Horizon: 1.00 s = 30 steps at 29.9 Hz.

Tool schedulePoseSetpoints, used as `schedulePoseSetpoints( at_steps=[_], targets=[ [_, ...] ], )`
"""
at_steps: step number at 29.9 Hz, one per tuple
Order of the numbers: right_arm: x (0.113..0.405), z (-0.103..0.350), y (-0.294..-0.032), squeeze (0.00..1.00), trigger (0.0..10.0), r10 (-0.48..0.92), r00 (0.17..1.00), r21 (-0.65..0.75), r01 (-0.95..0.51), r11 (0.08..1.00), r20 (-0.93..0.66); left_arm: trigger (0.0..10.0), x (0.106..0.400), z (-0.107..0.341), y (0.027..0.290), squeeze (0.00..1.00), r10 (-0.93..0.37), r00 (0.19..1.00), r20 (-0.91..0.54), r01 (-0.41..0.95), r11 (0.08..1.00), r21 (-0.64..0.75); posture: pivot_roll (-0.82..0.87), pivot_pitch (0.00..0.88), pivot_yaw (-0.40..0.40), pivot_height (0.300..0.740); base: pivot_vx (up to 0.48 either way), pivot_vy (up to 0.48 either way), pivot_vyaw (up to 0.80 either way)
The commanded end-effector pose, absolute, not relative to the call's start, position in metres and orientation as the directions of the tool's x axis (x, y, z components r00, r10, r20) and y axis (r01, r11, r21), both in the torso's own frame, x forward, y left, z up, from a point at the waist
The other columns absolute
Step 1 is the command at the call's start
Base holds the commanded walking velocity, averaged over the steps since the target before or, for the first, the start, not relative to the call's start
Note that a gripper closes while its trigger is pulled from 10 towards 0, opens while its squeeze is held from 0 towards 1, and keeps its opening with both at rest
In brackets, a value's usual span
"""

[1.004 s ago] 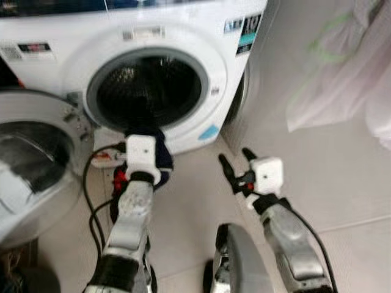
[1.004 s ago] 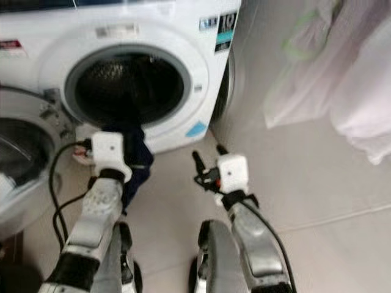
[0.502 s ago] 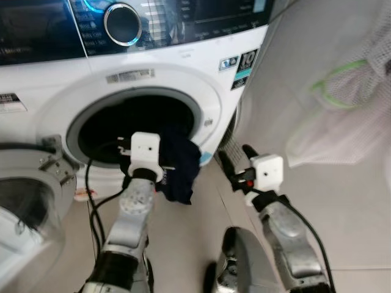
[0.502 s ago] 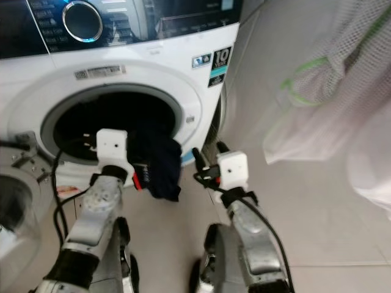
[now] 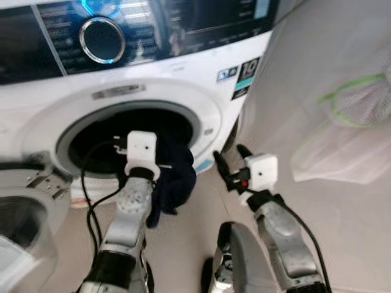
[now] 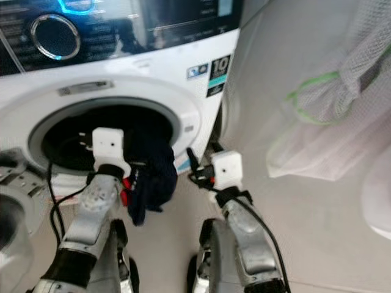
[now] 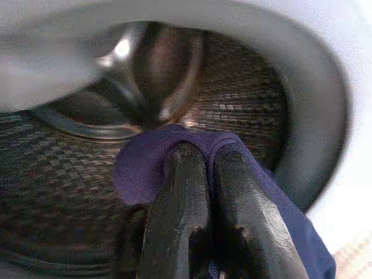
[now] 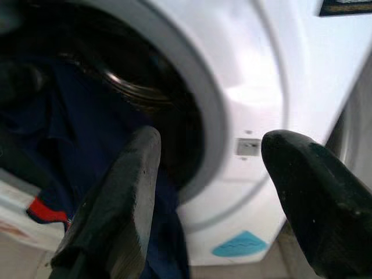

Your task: Clothes washing

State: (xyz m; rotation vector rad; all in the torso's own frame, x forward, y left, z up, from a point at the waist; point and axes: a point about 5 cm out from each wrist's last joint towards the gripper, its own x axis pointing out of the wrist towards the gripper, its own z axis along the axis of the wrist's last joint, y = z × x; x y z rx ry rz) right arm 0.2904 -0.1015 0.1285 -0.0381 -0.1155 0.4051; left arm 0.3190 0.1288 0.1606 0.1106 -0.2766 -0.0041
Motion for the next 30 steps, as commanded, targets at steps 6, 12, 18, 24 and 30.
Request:
schedulePoseSetpoints(
  at_steps=[6, 12, 18, 24, 30],
  targets=[
    [0.29, 0.129, -0.113, 0.0, 10.0, 0.352, 0.928, -0.052, -0.349, 0.936, 0.119, 10.0, 0.309, 0.158, 0.124, 0.0, -0.019, 0.941, 0.337, -0.043, 0.984, 0.176, 0.1, 0.288, -0.083, 0.561, 0.0, 0.0, 0.0],
    [0.29, 0.128, -0.116, 0.0, 10.0, 0.348, 0.931, -0.058, -0.343, 0.937, 0.113, 10.0, 0.309, 0.157, 0.125, 0.0, -0.014, 0.941, 0.338, -0.051, 0.982, 0.181, 0.1, 0.291, -0.084, 0.561, 0.0, 0.0, 0.0],
    [0.289, 0.127, -0.114, 0.0, 10.0, 0.356, 0.928, -0.061, -0.351, 0.934, 0.109, 10.0, 0.31, 0.156, 0.126, 0.0, -0.006, 0.943, 0.333, -0.058, 0.982, 0.182, 0.1, 0.289, -0.085, 0.561, 0.0, 0.0, 0.0],
    [0.289, 0.127, -0.113, 0.0, 10.0, 0.362, 0.926, -0.062, -0.357, 0.932, 0.106, 10.0, 0.316, 0.142, 0.141, 0.0, 0.082, 0.969, 0.233, -0.104, 0.991, 0.084, 0.1, 0.291, -0.086, 0.561, 0.0, 0.0, 0.0],
    [0.288, 0.126, -0.113, 0.0, 10.0, 0.365, 0.925, -0.063, -0.36, 0.931, 0.102, 10.0, 0.323, 0.14, 0.155, 0.0, 0.116, 0.973, 0.201, -0.133, 0.988, 0.075, 0.1, 0.293, -0.085, 0.561, 0.0, 0.0, 0.0]
  ],
)
